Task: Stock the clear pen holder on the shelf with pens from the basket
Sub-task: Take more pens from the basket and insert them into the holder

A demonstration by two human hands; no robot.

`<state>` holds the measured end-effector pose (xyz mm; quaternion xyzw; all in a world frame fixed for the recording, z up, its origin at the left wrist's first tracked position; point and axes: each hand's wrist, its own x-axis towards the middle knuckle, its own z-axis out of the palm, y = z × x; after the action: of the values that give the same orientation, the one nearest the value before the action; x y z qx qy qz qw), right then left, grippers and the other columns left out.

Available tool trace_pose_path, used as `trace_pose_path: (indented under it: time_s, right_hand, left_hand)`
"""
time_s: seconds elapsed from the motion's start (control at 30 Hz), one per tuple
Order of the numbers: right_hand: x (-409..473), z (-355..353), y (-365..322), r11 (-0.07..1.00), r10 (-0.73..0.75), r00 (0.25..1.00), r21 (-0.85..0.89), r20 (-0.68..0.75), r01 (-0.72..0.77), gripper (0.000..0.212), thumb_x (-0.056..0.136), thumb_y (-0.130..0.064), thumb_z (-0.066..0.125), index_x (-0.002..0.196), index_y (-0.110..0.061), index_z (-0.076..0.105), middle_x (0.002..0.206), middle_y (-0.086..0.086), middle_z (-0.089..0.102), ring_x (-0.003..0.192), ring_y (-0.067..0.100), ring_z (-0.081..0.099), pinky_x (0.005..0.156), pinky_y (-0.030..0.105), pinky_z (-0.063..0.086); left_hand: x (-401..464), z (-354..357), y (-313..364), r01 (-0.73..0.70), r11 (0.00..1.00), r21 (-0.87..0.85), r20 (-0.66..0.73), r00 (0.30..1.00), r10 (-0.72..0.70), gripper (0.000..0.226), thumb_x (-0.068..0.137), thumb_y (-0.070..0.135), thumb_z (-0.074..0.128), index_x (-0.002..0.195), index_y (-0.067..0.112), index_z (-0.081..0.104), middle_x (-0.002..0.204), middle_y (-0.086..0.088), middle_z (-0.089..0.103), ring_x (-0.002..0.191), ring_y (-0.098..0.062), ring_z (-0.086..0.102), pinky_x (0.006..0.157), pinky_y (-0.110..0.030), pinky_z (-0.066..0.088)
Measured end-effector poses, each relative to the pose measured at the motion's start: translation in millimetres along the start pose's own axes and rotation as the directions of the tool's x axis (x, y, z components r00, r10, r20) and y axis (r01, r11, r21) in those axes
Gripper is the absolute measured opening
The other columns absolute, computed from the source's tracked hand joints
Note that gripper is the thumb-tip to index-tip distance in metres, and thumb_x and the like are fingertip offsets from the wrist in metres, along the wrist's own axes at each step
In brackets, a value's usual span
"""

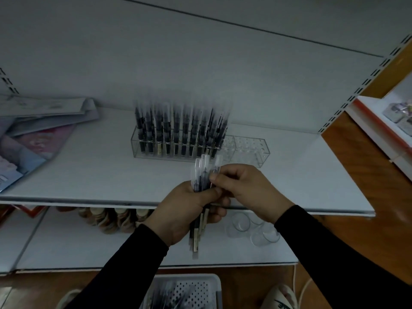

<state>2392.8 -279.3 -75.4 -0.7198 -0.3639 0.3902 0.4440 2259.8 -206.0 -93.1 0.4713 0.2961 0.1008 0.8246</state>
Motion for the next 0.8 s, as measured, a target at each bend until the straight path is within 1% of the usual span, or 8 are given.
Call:
trace_pose_path:
  time_s: [0.07, 0.2, 0.27, 0.37, 0.43, 0.53, 0.67, 0.8]
  right_hand:
    - [3.6, -3.3, 0.8, 1.000, 0.002, 0.998, 0.025, -0.061, -0.001, 0.034, 0.088, -0.026, 0.068, 0.083, 0.007, 0.067, 0.073, 0.013, 0.063, 0.068, 0.020, 0.057, 0.072, 0.033, 0.051]
    - [12.1, -20.9, -7.6, 0.988, 0.022, 0.969, 0.151, -0.247, 0.016, 0.025, 0.090, -0.024, 0.065, 0.087, 0.001, 0.071, 0.074, 0.008, 0.066, 0.068, 0.012, 0.060, 0.064, 0.019, 0.052]
    - [17.5, -36.0, -16.1, 0.986, -0.030, 0.933, 0.144, -0.359, 0.087, 0.021, 0.091, -0.024, 0.065, 0.081, -0.007, 0.073, 0.074, 0.008, 0.068, 0.067, 0.013, 0.059, 0.064, 0.021, 0.052]
    - [26.3, -56.3, -29.8, 0.981, -0.187, 0.840, -0.046, -0.509, 0.190, 0.026, 0.090, -0.030, 0.065, 0.073, -0.011, 0.072, 0.071, 0.005, 0.071, 0.066, 0.013, 0.061, 0.072, 0.031, 0.054]
    - [31.7, -62.5, -39.8, 0.960, -0.279, 0.777, -0.158, -0.565, 0.230, 0.022, 0.090, -0.029, 0.065, 0.078, -0.012, 0.072, 0.071, 0.002, 0.071, 0.065, 0.010, 0.063, 0.072, 0.028, 0.055]
    - [41.2, -63.2, -52.3, 0.936, -0.352, 0.719, -0.229, -0.599, 0.268, 0.015, 0.089, -0.026, 0.067, 0.088, -0.012, 0.071, 0.073, -0.004, 0.070, 0.065, 0.006, 0.064, 0.068, 0.018, 0.053]
    - [51.4, -57.5, -53.1, 0.906, -0.410, 0.731, -0.338, -0.545, 0.256, 0.012, 0.088, -0.029, 0.068, 0.089, -0.018, 0.071, 0.076, -0.006, 0.071, 0.072, 0.008, 0.068, 0.076, 0.029, 0.058]
    - [55.4, -53.6, -53.6, 0.882, -0.443, 0.736, -0.395, -0.512, 0.256, 0.013, 0.089, -0.030, 0.066, 0.087, -0.019, 0.071, 0.078, -0.002, 0.071, 0.077, 0.014, 0.069, 0.081, 0.037, 0.057]
  left_hand:
    - [0.8, 0.2, 0.8, 0.007, 1.000, -0.023, -0.021, 1.000, -0.007, 0.017, 0.094, 0.015, 0.057, 0.098, 0.004, 0.070, 0.083, -0.014, 0.073, 0.065, -0.020, 0.066, 0.063, -0.028, 0.058]
    - [2.0, -2.0, 4.0, 0.005, 0.999, -0.053, -0.089, 0.996, -0.010, 0.015, 0.094, 0.015, 0.058, 0.098, 0.003, 0.065, 0.084, -0.012, 0.074, 0.061, -0.020, 0.068, 0.060, -0.028, 0.059]
    - [1.4, -4.2, 4.2, -0.003, 0.999, -0.050, -0.117, 0.993, -0.003, 0.014, 0.094, 0.015, 0.058, 0.098, 0.003, 0.064, 0.084, -0.012, 0.074, 0.060, -0.020, 0.068, 0.058, -0.028, 0.059]
    - [1.2, -5.9, 3.4, -0.014, 0.999, -0.033, -0.136, 0.991, 0.010, 0.015, 0.095, 0.015, 0.057, 0.096, 0.002, 0.065, 0.082, -0.012, 0.074, 0.059, -0.020, 0.067, 0.057, -0.027, 0.058]
    - [2.0, -6.0, 3.5, -0.023, 0.999, -0.026, -0.149, 0.989, 0.019, 0.015, 0.095, 0.015, 0.056, 0.094, 0.003, 0.065, 0.079, -0.011, 0.073, 0.058, -0.019, 0.067, 0.055, -0.027, 0.057]
    - [3.8, -6.1, 3.9, -0.027, 0.999, -0.028, -0.160, 0.987, 0.022, 0.015, 0.096, 0.014, 0.055, 0.093, 0.003, 0.065, 0.074, -0.009, 0.072, 0.057, -0.018, 0.066, 0.056, -0.026, 0.057]
    - [4.2, -7.8, 3.7, -0.029, 0.999, -0.020, -0.158, 0.987, 0.025, 0.016, 0.096, 0.014, 0.054, 0.094, 0.002, 0.065, 0.075, -0.009, 0.072, 0.058, -0.019, 0.066, 0.055, -0.026, 0.057]
    - [3.9, -9.0, 3.9, -0.033, 0.999, -0.021, -0.160, 0.987, 0.029, 0.017, 0.096, 0.014, 0.054, 0.096, 0.001, 0.065, 0.076, -0.009, 0.072, 0.058, -0.018, 0.066, 0.055, -0.025, 0.056]
